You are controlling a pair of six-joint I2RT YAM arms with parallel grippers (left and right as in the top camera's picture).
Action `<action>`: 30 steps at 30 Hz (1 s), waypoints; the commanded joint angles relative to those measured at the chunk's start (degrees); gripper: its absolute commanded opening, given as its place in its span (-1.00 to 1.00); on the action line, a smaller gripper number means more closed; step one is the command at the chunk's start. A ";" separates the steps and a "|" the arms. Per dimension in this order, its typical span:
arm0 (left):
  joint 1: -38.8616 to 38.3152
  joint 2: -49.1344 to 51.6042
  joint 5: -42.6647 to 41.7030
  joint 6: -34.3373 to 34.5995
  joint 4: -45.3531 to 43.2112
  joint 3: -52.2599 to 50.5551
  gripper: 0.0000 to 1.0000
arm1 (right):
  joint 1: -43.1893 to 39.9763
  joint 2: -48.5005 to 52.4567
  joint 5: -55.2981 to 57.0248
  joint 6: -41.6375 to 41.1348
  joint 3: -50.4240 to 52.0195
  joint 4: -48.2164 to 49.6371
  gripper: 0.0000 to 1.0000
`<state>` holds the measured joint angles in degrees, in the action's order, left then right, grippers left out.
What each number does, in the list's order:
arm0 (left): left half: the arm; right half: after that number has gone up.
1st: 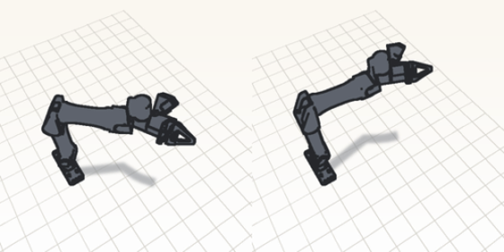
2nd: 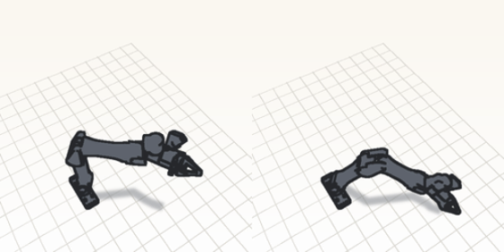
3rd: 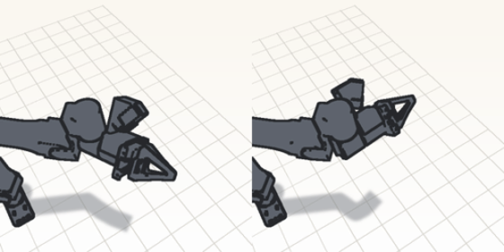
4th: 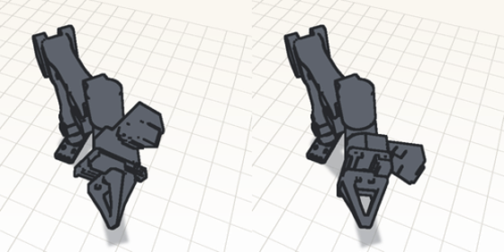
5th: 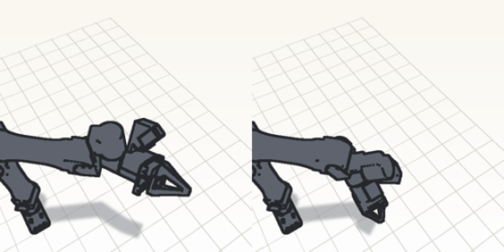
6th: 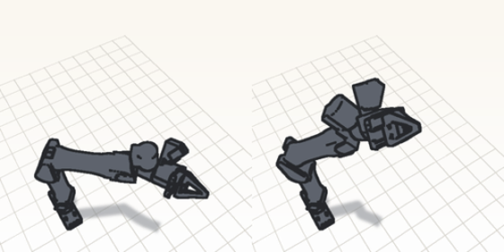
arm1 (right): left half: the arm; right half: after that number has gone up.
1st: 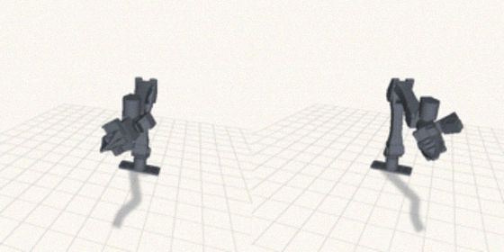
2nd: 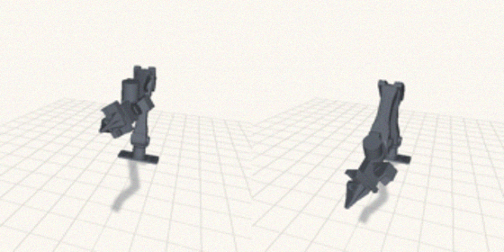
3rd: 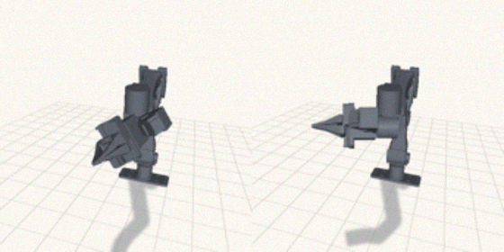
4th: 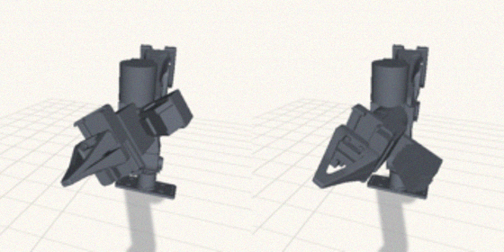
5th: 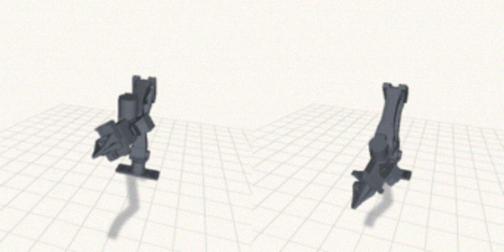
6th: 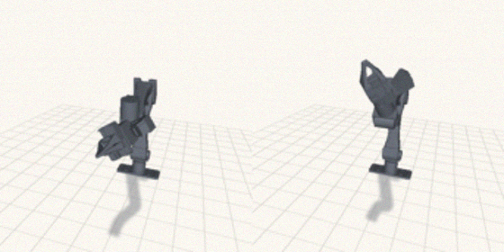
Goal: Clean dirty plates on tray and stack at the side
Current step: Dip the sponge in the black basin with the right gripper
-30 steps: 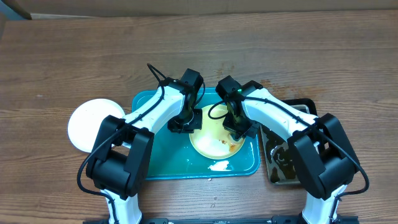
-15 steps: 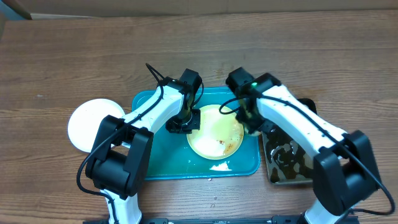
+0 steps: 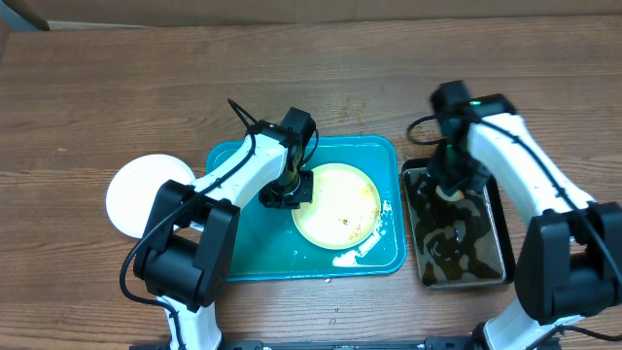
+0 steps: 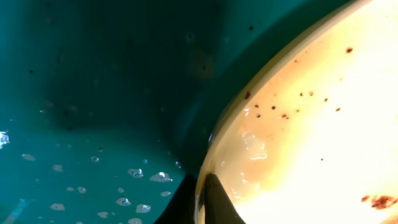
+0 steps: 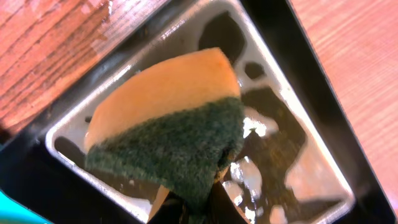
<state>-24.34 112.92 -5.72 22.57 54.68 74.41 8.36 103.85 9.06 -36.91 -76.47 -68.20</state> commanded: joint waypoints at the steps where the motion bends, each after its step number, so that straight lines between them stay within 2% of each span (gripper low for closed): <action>1: 0.55 1.51 5.75 1.46 0.15 -1.29 -0.92 | -3.26 -1.33 -12.37 13.33 4.15 2.82 -0.93; 5: 0.55 1.51 5.75 1.46 0.15 -1.29 -0.92 | -5.99 -1.31 -21.90 17.84 10.91 9.94 -0.92; 9: 0.55 1.51 5.75 1.46 0.20 -1.29 -0.92 | -7.76 -1.31 -30.93 17.99 18.08 18.67 -0.93; 14: 0.55 1.51 5.73 1.46 0.24 -1.29 -0.92 | -8.50 -1.31 -51.17 23.96 25.44 27.71 -0.92; 17: 0.55 1.51 5.73 1.46 0.28 -1.29 -0.92 | -8.79 -1.31 -45.38 21.55 26.08 26.99 -0.92; 21: 0.55 1.51 5.73 1.46 0.61 -1.29 -0.92 | -10.49 -1.31 -26.32 2.97 26.08 23.45 -0.93; 24: 0.55 1.51 5.73 1.46 0.79 -1.29 -0.92 | -11.65 -1.31 -27.39 -0.61 26.01 24.79 -0.93; 26: 0.55 1.51 5.75 1.44 0.79 -1.29 -0.92 | -11.58 -1.31 -33.46 3.02 25.94 27.69 -0.93; 28: 0.55 1.51 5.75 1.44 0.72 -1.29 -0.92 | -10.56 -1.31 -42.40 12.98 25.92 30.93 -0.93; 30: 0.55 1.51 5.75 1.46 0.57 -1.29 -0.92 | -9.11 -1.31 -44.00 18.67 25.81 30.62 -0.93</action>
<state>-24.34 112.92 -5.30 22.57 54.98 74.41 -2.35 101.58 -31.57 -26.85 -51.29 -37.80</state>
